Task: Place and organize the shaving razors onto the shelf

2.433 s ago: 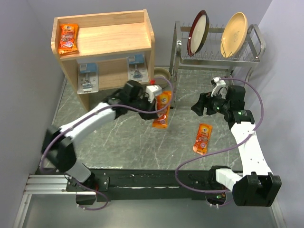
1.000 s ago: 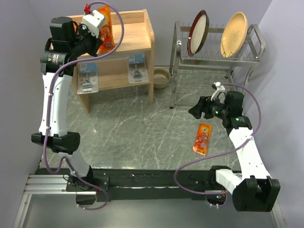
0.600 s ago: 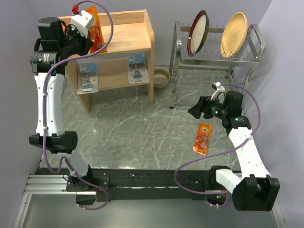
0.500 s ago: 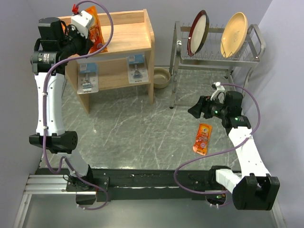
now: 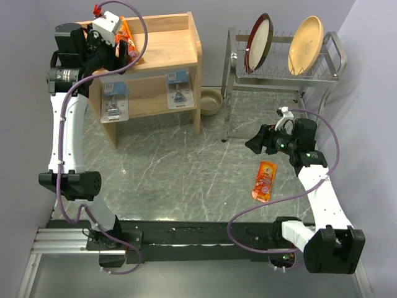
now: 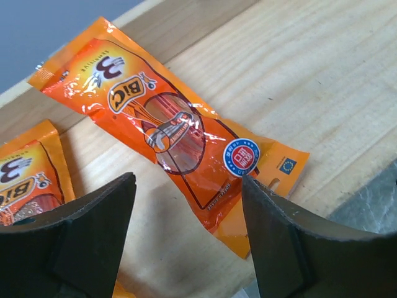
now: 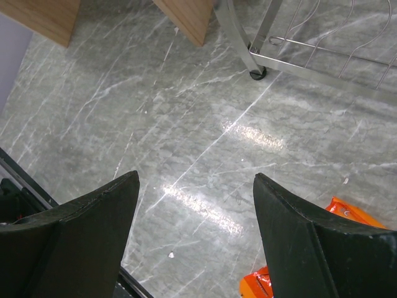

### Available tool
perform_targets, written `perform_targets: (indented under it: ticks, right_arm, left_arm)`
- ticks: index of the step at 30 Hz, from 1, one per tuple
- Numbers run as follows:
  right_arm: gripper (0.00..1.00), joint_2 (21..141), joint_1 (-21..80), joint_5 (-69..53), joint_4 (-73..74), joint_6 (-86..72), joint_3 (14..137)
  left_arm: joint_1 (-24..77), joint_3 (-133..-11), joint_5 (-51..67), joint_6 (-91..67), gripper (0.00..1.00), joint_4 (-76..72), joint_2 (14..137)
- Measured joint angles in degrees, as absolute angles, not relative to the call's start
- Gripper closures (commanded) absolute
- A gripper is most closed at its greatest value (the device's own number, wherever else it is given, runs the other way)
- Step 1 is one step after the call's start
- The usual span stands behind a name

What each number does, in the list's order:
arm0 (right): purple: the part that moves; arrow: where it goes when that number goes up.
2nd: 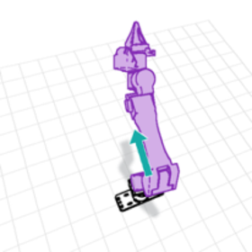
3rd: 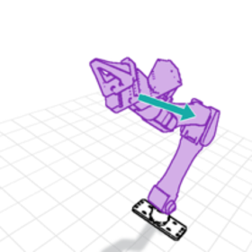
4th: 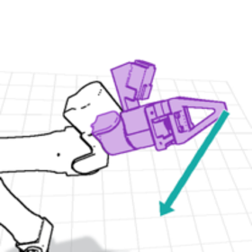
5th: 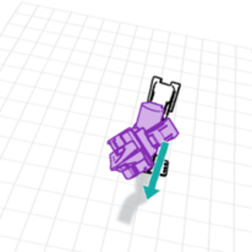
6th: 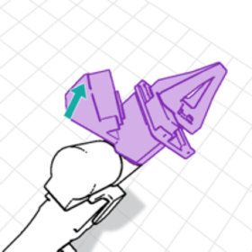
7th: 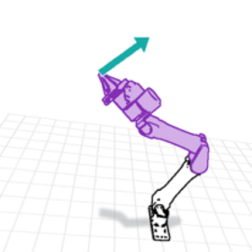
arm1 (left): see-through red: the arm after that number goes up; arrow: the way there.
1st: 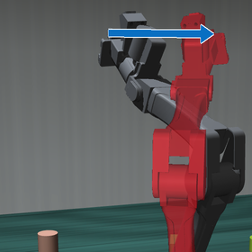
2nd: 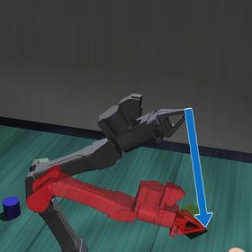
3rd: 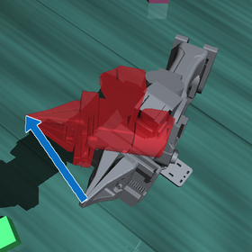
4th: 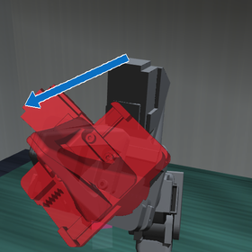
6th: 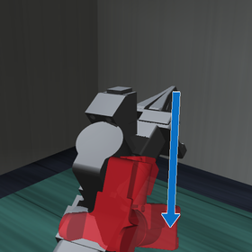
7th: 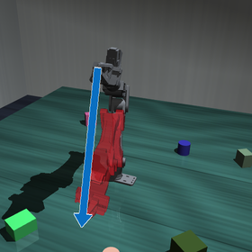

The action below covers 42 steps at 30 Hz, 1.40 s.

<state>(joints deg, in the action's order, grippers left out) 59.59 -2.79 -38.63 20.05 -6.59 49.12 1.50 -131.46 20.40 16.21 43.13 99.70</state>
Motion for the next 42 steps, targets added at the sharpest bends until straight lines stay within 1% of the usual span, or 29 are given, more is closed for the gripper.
perform_targets:
  ticks: [7, 12, 14, 17, 20, 21, 23, 30, 37, 41, 42]
  right_arm:
    - [0.18, 60.4, -2.8, -38.6, 19.9, -6.9, 49.0]
    - [0.18, 61.2, -2.8, -38.7, 18.9, -7.7, 48.5]
    - [0.18, 61.7, -2.8, -38.7, 18.5, -8.0, 48.5]
    - [0.18, 62.0, -2.8, -38.7, 18.2, -8.3, 48.4]
    - [0.18, 62.0, -2.8, -38.7, 17.9, -8.5, 48.4]
    - [0.18, 62.0, -2.8, -38.7, 17.8, -8.6, 48.3]
    - [0.18, 62.0, -2.8, -38.7, 17.6, -8.7, 48.2]
    - [0.18, 61.2, -2.9, -38.6, 17.1, -9.0, 45.8]
    - [0.18, 60.5, -3.2, -38.6, 17.1, -9.2, 44.6]
    - [0.18, 60.5, -3.2, -38.6, 17.1, -9.2, 44.6]
    - [0.17, 60.5, -3.3, -38.6, 17.1, -9.2, 44.6]
  left_arm:
    - [1.5, -127.8, 18.7, 15.0, 0.21, 39.2, 97.0]
    - [1.5, -123.1, 19.1, 13.6, 0.18, 32.0, 90.9]
    - [1.5, -123.3, 20.6, 12.7, 0.18, 29.6, 89.1]
    - [2.3, -123.5, 22.5, 12.3, 0.23, 27.3, 87.1]
    - [5.0, -122.0, 22.6, 13.6, 0.32, 26.3, 85.7]
    - [6.1, -121.1, 22.7, 14.5, 0.38, 26.3, 85.5]
    - [7.7, -120.1, 22.7, 16.3, 0.43, 26.9, 85.8]
    - [9.0, -119.5, 22.1, 20.3, 0.48, 31.7, 89.6]
    - [9.0, -119.4, 21.8, 21.0, 0.5, 33.5, 90.9]
    - [9.5, -119.2, 20.2, 22.3, 0.55, 33.8, 90.9]
    - [9.8, -119.2, 19.7, 23.0, 0.55, 34.0, 90.9]
